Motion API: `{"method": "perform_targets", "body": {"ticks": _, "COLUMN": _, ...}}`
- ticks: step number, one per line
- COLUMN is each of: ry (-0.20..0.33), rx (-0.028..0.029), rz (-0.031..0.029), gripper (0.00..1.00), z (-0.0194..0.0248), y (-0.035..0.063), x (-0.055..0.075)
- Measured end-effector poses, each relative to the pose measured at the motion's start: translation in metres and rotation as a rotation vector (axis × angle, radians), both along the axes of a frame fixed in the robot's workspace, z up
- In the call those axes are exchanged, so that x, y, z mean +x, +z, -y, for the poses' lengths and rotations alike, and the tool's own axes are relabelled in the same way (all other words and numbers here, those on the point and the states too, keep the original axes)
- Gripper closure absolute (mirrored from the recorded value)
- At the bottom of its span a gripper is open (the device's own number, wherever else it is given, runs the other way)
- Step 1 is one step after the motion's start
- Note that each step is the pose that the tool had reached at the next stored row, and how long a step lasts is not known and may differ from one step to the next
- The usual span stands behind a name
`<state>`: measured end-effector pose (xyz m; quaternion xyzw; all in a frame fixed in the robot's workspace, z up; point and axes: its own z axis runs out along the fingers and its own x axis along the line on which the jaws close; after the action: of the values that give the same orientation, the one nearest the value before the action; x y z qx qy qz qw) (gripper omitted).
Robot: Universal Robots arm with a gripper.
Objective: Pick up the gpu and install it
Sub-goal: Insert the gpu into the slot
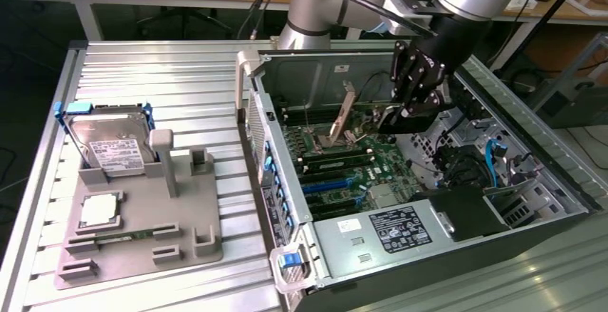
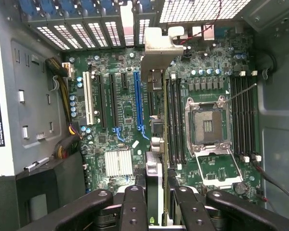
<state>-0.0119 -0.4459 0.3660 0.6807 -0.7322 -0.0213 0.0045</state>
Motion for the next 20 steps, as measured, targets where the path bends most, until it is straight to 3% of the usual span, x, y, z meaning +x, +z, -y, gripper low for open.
{"method": "perform_targets", "body": {"ticks": 13, "ry": 0.002, "rx": -0.0002, "rz": 0.0000, "gripper": 0.73, "z": 0.0000, "y": -0.0002, "x": 0.0000}}
{"method": "perform_targets", "body": {"ticks": 20, "ry": 0.038, "rx": -0.0064, "rz": 0.0012, "gripper": 0.73, "z": -0.0001, "y": -0.0011, "x": -0.0001}}
